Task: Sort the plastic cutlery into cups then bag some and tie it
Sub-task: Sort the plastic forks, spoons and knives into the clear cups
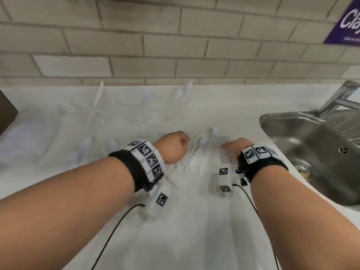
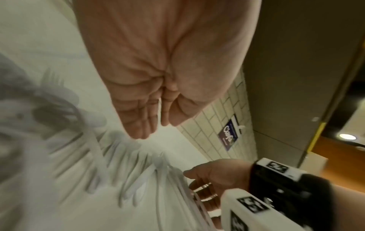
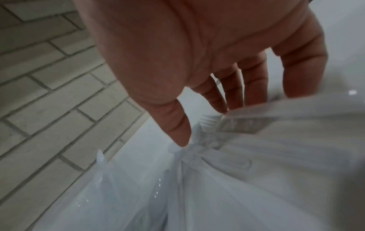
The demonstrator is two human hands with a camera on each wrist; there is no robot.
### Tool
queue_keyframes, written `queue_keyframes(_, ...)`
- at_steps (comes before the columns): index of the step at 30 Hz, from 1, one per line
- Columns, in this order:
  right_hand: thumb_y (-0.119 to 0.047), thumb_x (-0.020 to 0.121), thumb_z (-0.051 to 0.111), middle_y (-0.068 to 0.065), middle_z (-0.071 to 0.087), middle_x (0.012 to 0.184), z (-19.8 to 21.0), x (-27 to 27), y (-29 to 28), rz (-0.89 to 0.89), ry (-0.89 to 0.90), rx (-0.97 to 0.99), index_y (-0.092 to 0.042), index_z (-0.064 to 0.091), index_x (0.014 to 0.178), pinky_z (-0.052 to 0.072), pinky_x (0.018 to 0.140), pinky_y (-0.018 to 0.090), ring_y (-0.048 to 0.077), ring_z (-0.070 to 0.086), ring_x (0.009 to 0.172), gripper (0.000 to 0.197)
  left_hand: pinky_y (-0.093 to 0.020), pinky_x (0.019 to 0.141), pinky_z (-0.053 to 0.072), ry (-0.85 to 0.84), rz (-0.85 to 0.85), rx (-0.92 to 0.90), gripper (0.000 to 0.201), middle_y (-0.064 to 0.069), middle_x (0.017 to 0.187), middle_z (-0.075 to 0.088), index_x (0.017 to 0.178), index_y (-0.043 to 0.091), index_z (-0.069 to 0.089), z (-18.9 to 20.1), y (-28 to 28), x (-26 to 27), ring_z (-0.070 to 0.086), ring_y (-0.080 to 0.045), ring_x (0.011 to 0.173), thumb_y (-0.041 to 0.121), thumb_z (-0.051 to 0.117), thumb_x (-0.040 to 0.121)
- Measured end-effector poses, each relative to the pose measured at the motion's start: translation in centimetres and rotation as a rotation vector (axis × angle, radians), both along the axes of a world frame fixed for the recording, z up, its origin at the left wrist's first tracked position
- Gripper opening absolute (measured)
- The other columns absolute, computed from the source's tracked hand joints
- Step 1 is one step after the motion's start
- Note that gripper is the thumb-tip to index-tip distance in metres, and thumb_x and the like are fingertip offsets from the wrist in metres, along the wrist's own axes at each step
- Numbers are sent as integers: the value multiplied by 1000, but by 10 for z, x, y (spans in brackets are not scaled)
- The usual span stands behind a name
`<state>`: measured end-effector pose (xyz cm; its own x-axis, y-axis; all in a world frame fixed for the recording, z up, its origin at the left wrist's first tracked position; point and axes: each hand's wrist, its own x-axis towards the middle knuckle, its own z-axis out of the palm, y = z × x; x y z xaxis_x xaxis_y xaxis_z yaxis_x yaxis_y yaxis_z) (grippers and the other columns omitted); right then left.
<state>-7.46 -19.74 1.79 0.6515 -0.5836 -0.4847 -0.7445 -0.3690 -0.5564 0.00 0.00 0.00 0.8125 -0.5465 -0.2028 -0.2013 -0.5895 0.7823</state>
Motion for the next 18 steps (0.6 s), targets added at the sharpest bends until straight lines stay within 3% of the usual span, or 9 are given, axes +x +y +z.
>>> queue_keyframes(2,-43,86,60,8,64,84,-2,7,0,38,7,-29,-16,63,88,54,85,44,33,64,88,28,-28,103,37,64,28,166,47,-9,142,47,139,13,40,1,-15,7,47,-25,127,11,44,93)
queue_keyframes(3,-43,85,62,9,64,85,-4,11,0,50,17,-29,-15,62,90,53,84,41,31,63,86,28,-29,102,36,97,39,209,49,-10,144,43,142,12,36,1,-22,10,45,-26,129,10,41,94)
queue_keyframes(7,-54,78,67,7,64,81,-1,17,7,84,45,-16,-18,56,80,48,58,31,26,62,70,38,-31,101,36,79,21,309,42,-16,140,48,137,1,43,-1,-43,12,48,-30,126,12,33,98)
queue_keyframes(10,-60,73,68,7,65,76,3,20,20,160,79,-24,-18,55,74,52,56,32,26,64,66,44,-33,98,38,45,-27,292,41,-21,132,54,123,-4,53,0,-50,11,52,-33,119,19,29,100)
queue_keyframes(13,-53,77,65,4,61,69,3,30,36,275,107,-160,-12,55,74,44,52,27,19,59,60,42,-40,98,46,179,34,180,47,-22,121,59,120,-4,54,-9,-53,15,57,-36,112,31,29,101)
queue_keyframes(14,-51,79,65,5,62,71,2,34,41,327,123,-217,-10,55,76,45,54,27,19,61,63,42,-43,98,47,220,38,134,56,-21,116,63,115,-3,58,-12,-53,17,61,-36,108,41,27,100)
queue_keyframes(18,-43,85,64,9,68,98,-3,50,56,558,263,-387,-7,64,100,55,83,35,27,67,94,39,-45,95,51,352,118,-15,79,-17,98,73,100,3,68,-16,-49,23,69,-34,94,67,24,87)
